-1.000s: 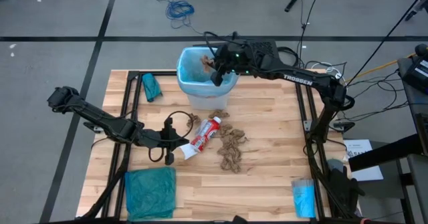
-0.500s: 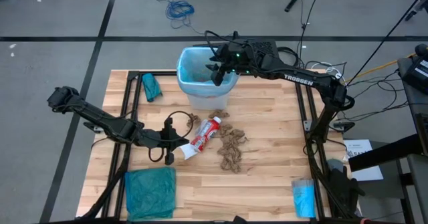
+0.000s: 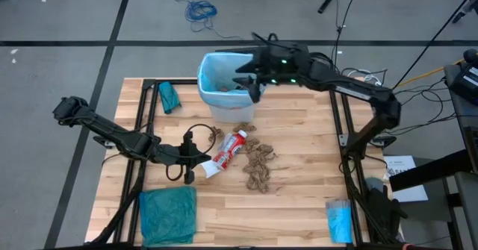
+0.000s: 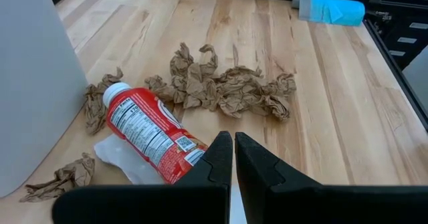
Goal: Place trash/remove bag and relplace
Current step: Put the red plastic bottle into the blue trash bag inside the white trash bin
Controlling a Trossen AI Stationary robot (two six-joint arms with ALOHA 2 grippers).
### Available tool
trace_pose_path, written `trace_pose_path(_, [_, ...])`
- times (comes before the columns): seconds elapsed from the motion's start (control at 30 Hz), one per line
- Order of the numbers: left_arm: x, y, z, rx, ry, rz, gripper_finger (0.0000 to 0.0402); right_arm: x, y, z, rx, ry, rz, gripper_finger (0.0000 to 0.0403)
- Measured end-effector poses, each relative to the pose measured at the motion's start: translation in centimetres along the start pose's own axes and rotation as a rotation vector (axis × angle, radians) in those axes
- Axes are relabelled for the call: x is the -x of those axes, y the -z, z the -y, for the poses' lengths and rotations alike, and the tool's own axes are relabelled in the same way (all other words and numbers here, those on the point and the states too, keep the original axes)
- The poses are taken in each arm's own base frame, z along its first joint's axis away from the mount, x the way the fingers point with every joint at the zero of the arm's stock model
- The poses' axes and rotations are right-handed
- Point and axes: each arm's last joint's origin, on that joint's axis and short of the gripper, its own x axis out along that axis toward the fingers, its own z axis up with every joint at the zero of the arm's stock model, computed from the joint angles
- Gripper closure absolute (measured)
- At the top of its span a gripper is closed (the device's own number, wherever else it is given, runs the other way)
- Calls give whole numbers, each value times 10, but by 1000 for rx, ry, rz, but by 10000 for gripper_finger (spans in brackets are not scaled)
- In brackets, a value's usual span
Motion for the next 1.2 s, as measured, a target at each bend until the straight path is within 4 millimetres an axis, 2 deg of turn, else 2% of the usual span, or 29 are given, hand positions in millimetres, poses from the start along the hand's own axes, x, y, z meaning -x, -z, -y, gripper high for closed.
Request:
trace_pose_path(0.2, [0,0,0,-1,0,-1,384,58,-8,-49,46,-125,-62,258])
trace_pose_path(0.3, [0,0,0,-2,0,-2,384,79,-1,-73,45,-180,-154,263])
trace_pose_path(0.43, [0,0,0,-3,0,-4,384,94,23,-103,71,-138,-284,268])
trace_pose_path(0.6, [0,1,0,-3,1,-10,384,98,64,-135,96,-80,-353,268])
trace_pose_path(0.77, [0,1,0,5,1,-7,384,91,120,-160,73,-44,-340,268])
trace_pose_path(1.0, [-9,-4,4,53,-4,59,384,81,202,-169,-53,25,-362,268])
trace_pose_path(1.1, [-18,-4,6,93,-24,86,384,80,224,-169,-113,24,-349,268])
trace_pose_path(1.2, [-27,-2,3,92,-58,67,384,81,236,-171,-134,38,-316,268])
